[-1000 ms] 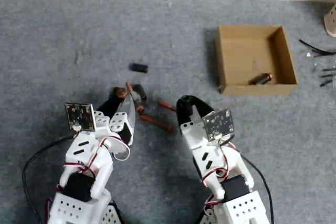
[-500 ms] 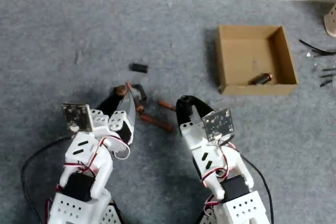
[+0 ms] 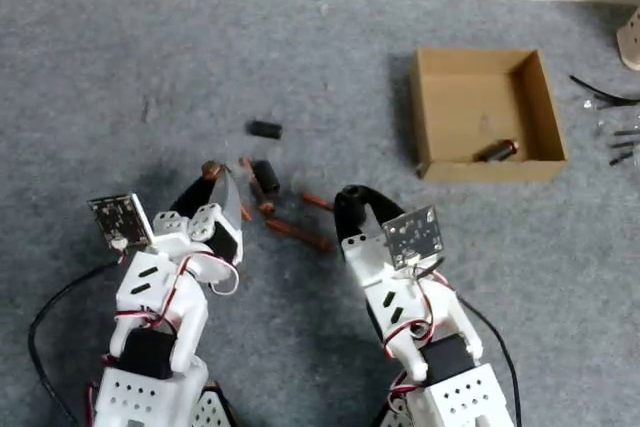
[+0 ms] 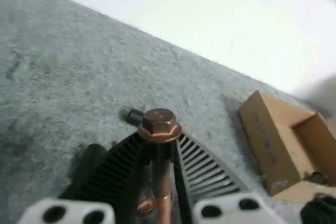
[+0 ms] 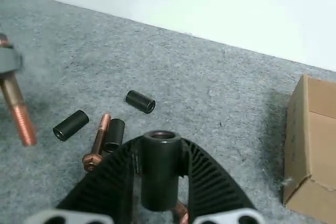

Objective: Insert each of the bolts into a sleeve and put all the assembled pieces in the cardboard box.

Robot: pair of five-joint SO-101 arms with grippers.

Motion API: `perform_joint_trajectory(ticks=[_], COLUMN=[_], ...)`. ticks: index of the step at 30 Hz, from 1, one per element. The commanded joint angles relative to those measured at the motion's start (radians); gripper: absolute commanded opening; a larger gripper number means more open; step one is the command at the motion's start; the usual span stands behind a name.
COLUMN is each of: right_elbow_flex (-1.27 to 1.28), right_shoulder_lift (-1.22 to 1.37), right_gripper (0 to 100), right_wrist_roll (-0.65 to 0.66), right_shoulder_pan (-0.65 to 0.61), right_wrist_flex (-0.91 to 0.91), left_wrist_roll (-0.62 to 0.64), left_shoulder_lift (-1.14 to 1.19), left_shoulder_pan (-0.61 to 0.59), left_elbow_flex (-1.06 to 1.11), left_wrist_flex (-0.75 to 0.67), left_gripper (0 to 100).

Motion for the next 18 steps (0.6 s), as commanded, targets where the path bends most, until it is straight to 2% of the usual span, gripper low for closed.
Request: perform_joint_trajectory(ticks=[1, 6, 18], right_elbow_flex=[0.110, 0.108, 0.108], right_shoulder_lift=[-0.012, -0.007, -0.007], right_gripper=[0.3, 0.3, 0.3], right_wrist_roll=[-0.008, 0.072, 0.074], right_shoulder_pan=[-0.010, -0.010, -0.013], right_wrist_flex=[0.001, -0.001, 0.001], left_wrist_roll=[0.009, 0.071, 0.081], left_shoulder_lift=[-0.013, -0.013, -0.013], left_shoulder_pan=[-0.010, 0.012, 0.038], left_elbow_flex=[0.022, 0.028, 0.028], left_wrist_flex=[-0.095, -0.114, -0.114], left_gripper=[0, 0, 0])
